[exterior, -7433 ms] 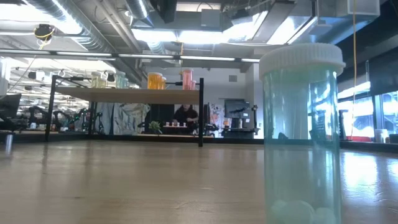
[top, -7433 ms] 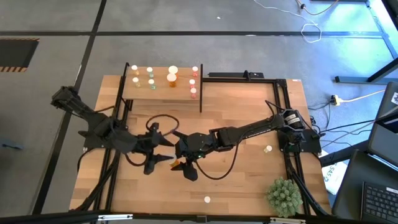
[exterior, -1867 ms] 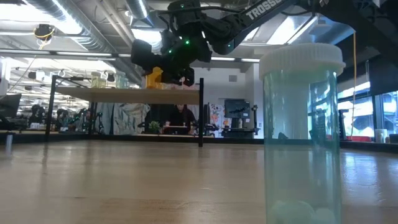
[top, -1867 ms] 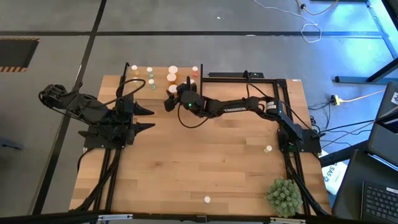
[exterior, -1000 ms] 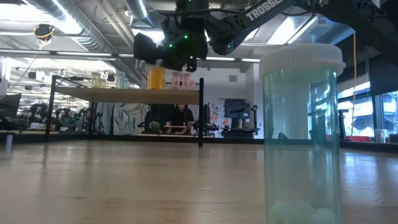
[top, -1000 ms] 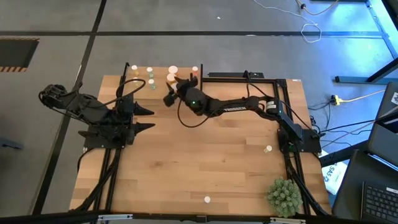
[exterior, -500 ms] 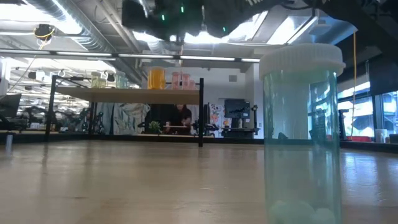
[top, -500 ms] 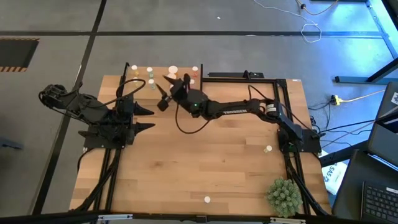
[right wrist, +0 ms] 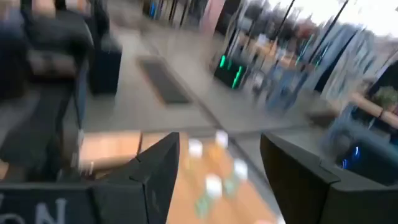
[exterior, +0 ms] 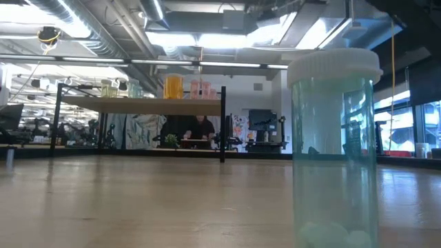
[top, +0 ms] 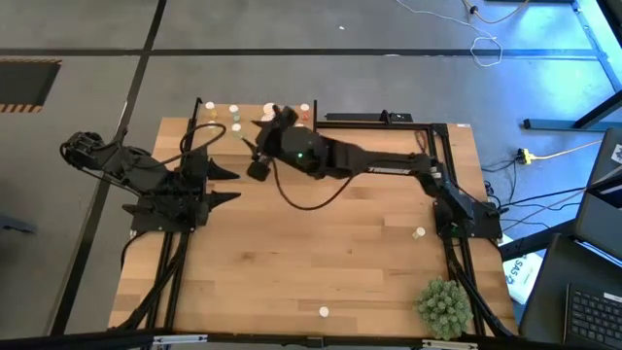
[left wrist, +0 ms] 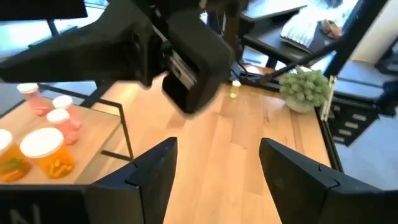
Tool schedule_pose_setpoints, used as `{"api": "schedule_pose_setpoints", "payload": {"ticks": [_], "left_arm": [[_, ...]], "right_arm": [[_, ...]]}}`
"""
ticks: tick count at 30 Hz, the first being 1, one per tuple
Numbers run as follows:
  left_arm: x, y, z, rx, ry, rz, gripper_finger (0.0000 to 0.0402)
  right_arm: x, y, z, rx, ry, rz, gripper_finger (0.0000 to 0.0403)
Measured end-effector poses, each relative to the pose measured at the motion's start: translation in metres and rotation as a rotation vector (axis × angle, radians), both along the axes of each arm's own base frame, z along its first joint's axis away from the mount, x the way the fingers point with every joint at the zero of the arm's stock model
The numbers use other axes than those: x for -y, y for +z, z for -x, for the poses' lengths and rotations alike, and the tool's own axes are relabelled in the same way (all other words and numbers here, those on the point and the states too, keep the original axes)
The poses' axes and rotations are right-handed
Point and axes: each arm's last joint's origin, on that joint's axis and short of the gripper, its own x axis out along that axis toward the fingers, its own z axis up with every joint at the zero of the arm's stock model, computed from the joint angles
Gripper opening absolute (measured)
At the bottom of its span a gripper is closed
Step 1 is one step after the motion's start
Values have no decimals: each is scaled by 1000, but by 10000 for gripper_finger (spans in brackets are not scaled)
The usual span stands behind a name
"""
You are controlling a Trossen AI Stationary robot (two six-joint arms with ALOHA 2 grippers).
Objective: Pick and place medicine bottles onto shelf by color
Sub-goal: Adjust the small red pill bottle
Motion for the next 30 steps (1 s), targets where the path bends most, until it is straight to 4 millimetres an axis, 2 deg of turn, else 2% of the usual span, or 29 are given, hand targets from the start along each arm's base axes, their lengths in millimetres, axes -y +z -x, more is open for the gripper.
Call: {"api": "schedule_pose_setpoints", "payload": {"ticks": [7, 12, 19, 24, 30], "left_arm": [[-4, -1, 8, -18, -6, -5, 224], [-8, 1, 17, 6, -5, 6, 224], [-12, 2, 26, 10, -10, 11, 224], [-14, 0, 30, 1, -9, 7, 224], [-15, 1, 31, 4, -9, 8, 224]], "right_arm": [[12, 9, 31, -144, -34, -106, 226], [32, 0, 44, -277, -60, -205, 226], [75, -17, 69, -481, 28, -467, 226], [100, -25, 80, -569, 121, -539, 226], [119, -36, 87, -678, 337, -544, 226]]}}
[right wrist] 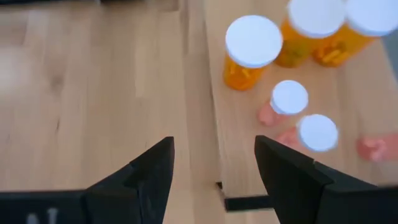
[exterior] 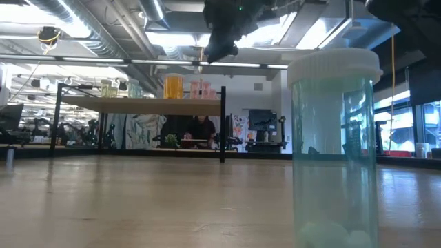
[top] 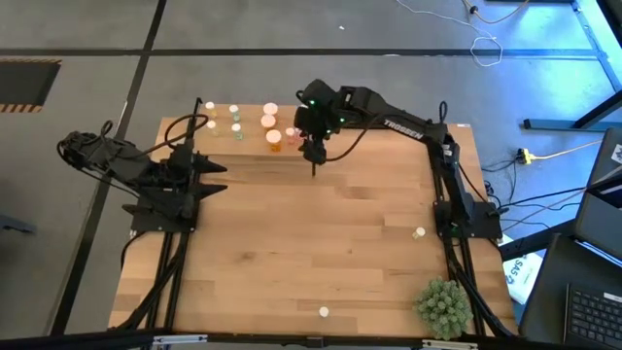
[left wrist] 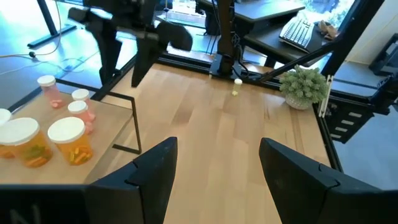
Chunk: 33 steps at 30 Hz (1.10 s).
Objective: Pick and place medicine bottles onto shelf by color
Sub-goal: Adjust the small red pill bottle
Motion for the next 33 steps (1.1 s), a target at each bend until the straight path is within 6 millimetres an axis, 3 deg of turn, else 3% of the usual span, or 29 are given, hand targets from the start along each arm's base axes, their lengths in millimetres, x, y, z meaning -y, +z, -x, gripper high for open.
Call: {"api": "schedule_pose_setpoints", "payload": {"ticks": [5, 9, 15, 33], "left_arm": [[0, 0, 0, -2, 7, -4, 224], [0, -1, 1, -14, 8, -10, 224], [0, -1, 1, -13, 9, -10, 224], [0, -1, 1, -12, 8, -9, 224]], "right_arm": [[9, -15, -6, -6, 100, -13, 226], [13, -32, -14, -56, 79, 7, 226], [23, -42, -17, -75, 51, 18, 226], [39, -44, -17, -72, -23, 88, 226]]}}
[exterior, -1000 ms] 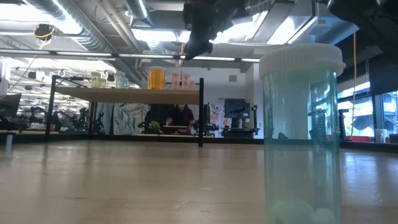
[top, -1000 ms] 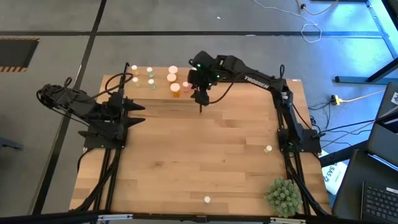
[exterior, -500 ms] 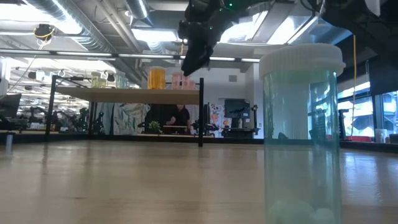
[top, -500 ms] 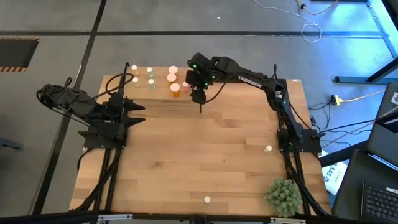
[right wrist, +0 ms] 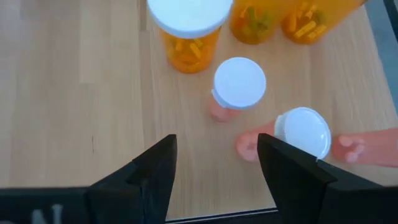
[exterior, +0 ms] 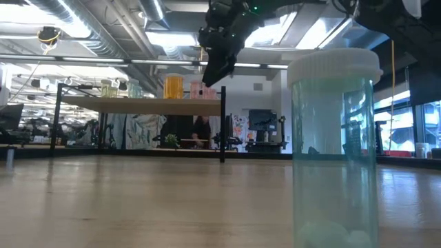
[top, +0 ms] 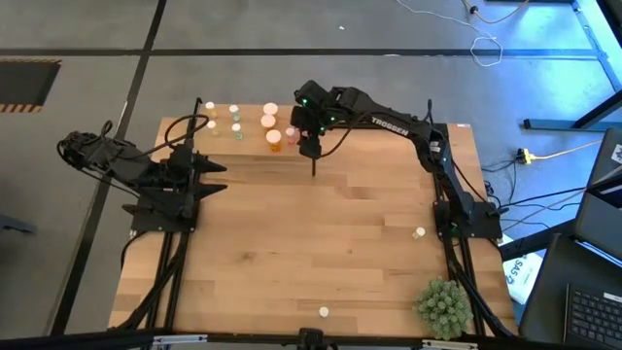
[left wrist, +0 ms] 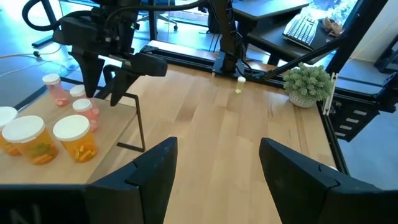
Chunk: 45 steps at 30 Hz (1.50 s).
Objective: Pick and place medicine bottles onto shelf by color
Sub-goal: Adjust the small red pill bottle
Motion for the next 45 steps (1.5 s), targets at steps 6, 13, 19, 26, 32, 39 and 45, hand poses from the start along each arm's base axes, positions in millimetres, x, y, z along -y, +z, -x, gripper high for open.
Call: {"api": "schedule_pose_setpoints", "payload": {"ticks": [6, 13, 19, 26, 32, 39, 45], "left_arm": [[0, 0, 0, 0, 0, 1, 224], [0, 0, 0, 0, 0, 1, 224], [0, 0, 0, 1, 0, 1, 224], [0, 0, 0, 2, 0, 1, 224], [0, 0, 0, 2, 0, 2, 224], [0, 0, 0, 2, 0, 2, 224], [0, 0, 0, 2, 1, 2, 224]], "right_arm": [[0, 0, 0, -4, -1, -5, 226], [-2, -1, 1, -6, 10, -36, 226], [-3, -5, -1, -7, 15, -80, 226], [-4, -14, -6, -29, 22, -85, 226], [-3, -15, -7, -25, 9, -61, 226], [-1, -15, -7, -42, -26, -10, 226], [-1, -15, -7, -44, -27, -10, 226]]}}
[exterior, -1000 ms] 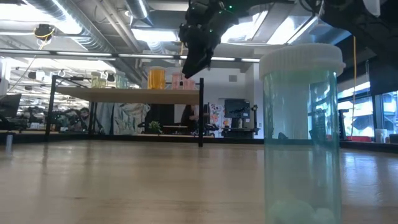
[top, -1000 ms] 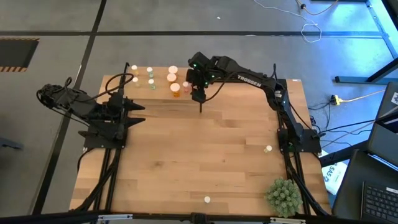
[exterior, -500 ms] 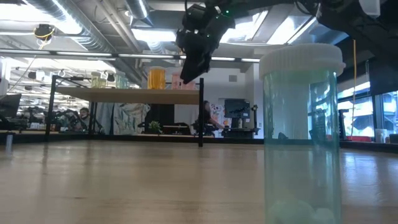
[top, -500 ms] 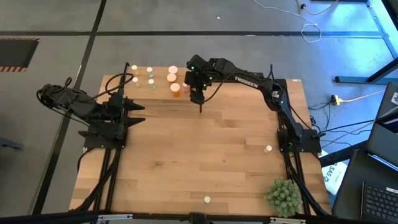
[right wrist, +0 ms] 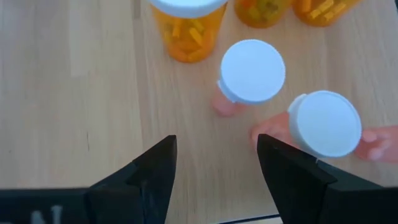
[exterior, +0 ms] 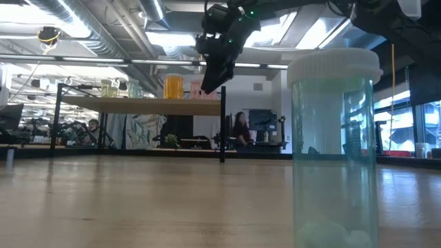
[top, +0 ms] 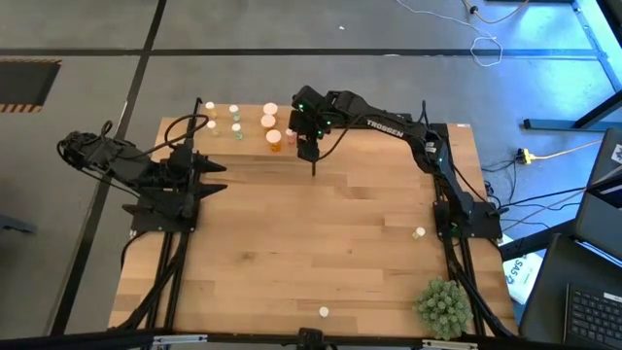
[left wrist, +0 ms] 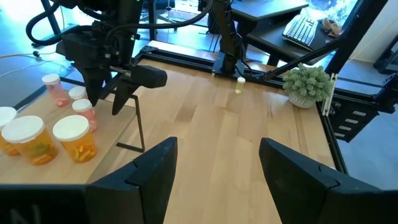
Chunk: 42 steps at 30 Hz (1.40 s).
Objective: Pick and place medicine bottles onto shelf by color
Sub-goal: Adjust the small red pill bottle
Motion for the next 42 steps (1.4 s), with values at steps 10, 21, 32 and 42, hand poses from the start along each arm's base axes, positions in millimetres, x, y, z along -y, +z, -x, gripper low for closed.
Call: {"api": "schedule_pose_setpoints", "payload": {"ticks": [10, 21, 32, 42], "left_arm": [[0, 0, 0, 0, 0, 1, 224], [0, 0, 0, 0, 0, 1, 224], [0, 0, 0, -1, 0, 0, 224], [0, 0, 0, -2, 0, 0, 224]], "right_arm": [[-2, -3, 4, -51, -4, -24, 226], [-5, 2, 5, -44, -17, -34, 226], [-30, 31, 6, -10, 24, 24, 226], [-38, 35, 3, 17, 83, 64, 226]]}}
